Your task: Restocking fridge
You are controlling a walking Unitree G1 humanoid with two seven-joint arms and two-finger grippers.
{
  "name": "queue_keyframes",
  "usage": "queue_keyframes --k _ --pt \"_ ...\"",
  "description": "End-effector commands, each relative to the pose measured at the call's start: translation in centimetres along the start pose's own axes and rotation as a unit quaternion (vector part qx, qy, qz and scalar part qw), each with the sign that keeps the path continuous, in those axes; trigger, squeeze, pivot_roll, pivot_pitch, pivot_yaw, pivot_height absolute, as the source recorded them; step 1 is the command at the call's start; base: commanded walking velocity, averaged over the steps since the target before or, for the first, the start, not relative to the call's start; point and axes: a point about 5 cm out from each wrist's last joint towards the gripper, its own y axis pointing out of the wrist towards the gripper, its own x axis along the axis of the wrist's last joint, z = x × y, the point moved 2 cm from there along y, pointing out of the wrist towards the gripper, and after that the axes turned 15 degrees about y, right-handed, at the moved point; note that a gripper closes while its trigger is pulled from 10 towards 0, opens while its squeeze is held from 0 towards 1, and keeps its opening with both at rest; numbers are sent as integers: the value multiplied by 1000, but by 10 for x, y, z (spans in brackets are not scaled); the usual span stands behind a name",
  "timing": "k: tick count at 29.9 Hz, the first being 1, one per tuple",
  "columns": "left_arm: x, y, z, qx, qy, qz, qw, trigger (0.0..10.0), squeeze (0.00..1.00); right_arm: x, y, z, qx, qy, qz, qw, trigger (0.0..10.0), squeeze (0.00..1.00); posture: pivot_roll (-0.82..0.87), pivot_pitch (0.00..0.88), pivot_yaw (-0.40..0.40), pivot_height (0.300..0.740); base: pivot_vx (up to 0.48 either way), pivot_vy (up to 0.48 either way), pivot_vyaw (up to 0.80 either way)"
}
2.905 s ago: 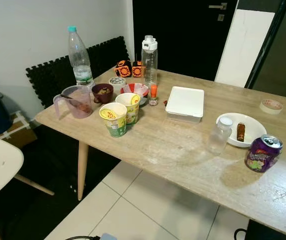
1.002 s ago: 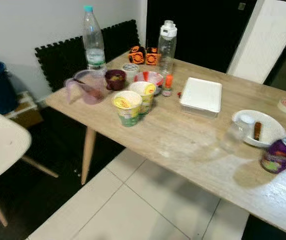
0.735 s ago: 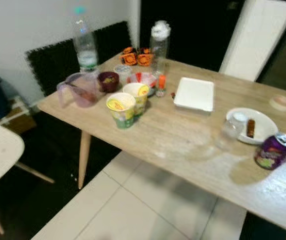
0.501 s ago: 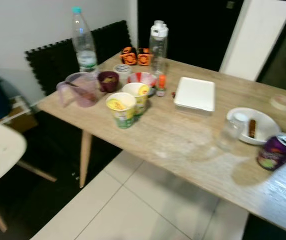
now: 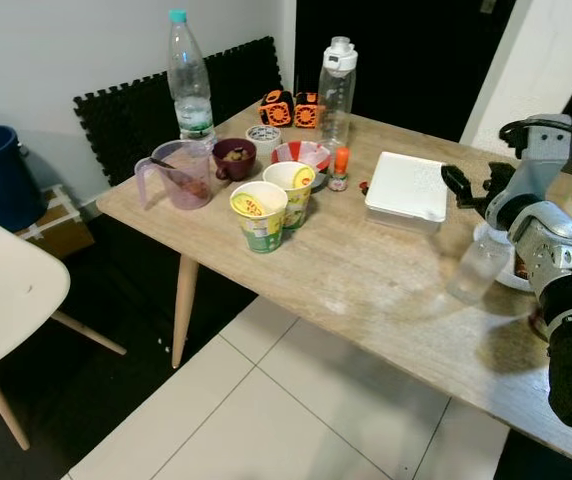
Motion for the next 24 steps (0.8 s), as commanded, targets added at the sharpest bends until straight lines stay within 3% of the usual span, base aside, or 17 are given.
queue_keyframes --k 1,6,8,9,17,24 --pt "-5 0 -7 -11 3 9 1000 10000 0 -3 -1 -5 -7 -2 24 1000 10000 0 -64 19 -23 740 0 0 0" --pt "-4 0 -7 -13 7 9 1000 10000 0 -6 -2 -5 0 -3 41 999 10000 0 -75 14 -16 740 0 0 0" --pt "-3 0 -7 -14 9 8 1000 10000 0 -15 -3 -3 11 2 57 998 10000 0 -80 11 -13 740 0 0 0" --pt "0 1 -7 -16 14 5 1000 10000 0 -31 -4 -1 25 18 79 996 10000 0 -83 11 -10 740 0 0 0" --pt "5 2 -5 -15 20 0 1000 10000 0 -63 -8 4 31 30 124 991 10000 0 -80 7 -11 740 0 0 0" --pt "0 1 -6 -17 21 5 1000 10000 0 -63 -9 0 16 20 132 991 10000 0 -75 6 -11 740 0 0 0"
